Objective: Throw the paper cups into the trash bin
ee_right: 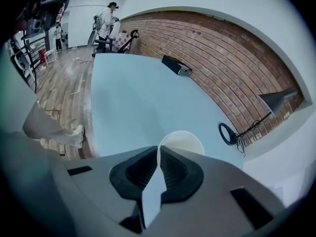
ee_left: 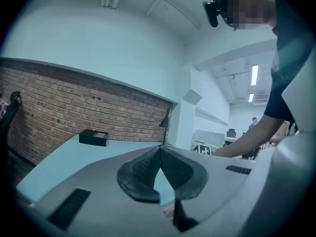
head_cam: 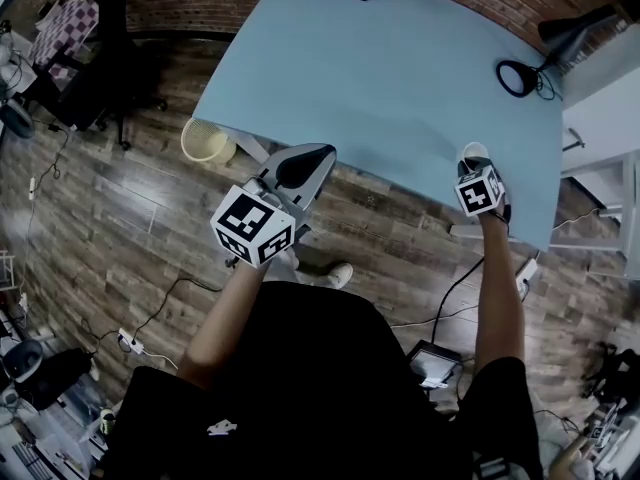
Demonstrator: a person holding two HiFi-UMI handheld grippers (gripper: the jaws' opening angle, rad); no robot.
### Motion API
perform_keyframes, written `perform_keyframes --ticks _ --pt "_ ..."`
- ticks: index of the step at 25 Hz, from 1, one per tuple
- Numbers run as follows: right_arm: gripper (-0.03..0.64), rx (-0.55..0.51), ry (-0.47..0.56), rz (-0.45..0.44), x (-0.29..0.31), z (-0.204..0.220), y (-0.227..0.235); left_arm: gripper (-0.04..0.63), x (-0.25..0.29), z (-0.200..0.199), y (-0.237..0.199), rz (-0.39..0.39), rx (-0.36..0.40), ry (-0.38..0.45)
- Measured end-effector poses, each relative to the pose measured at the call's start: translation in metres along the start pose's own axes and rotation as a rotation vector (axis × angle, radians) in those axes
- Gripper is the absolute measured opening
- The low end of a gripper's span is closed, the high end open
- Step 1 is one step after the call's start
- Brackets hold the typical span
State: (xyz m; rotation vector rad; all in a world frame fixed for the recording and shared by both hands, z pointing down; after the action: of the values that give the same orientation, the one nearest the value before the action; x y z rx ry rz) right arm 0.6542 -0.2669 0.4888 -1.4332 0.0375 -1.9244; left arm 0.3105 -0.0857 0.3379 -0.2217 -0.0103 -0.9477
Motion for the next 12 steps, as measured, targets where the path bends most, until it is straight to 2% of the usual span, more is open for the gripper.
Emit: perform_keyframes --ticks 6,12 --pt "0.02 0.063 0.095 -0.009 -0.011 -0.025 -0.008 0.003 -0.008 -0.004 -0.013 -0.011 0.003 0.004" --pt "0.02 0.096 0.246 -0.005 -0.033 -0.078 -0.021 0.003 -0.03 -0.008 -0.037 -0.04 0.006 0.012"
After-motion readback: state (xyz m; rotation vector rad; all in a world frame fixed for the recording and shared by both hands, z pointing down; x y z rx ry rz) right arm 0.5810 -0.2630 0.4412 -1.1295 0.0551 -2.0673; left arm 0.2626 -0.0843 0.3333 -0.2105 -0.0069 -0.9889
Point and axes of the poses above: the fingertips, and each gripper's own axes: x forward along the fingers, y to its right, z out of its underside, the point moved 9 cm from there along -x, backward along the fingers, and after that the axes turned 2 degrees about z, right-handed, at the moved point
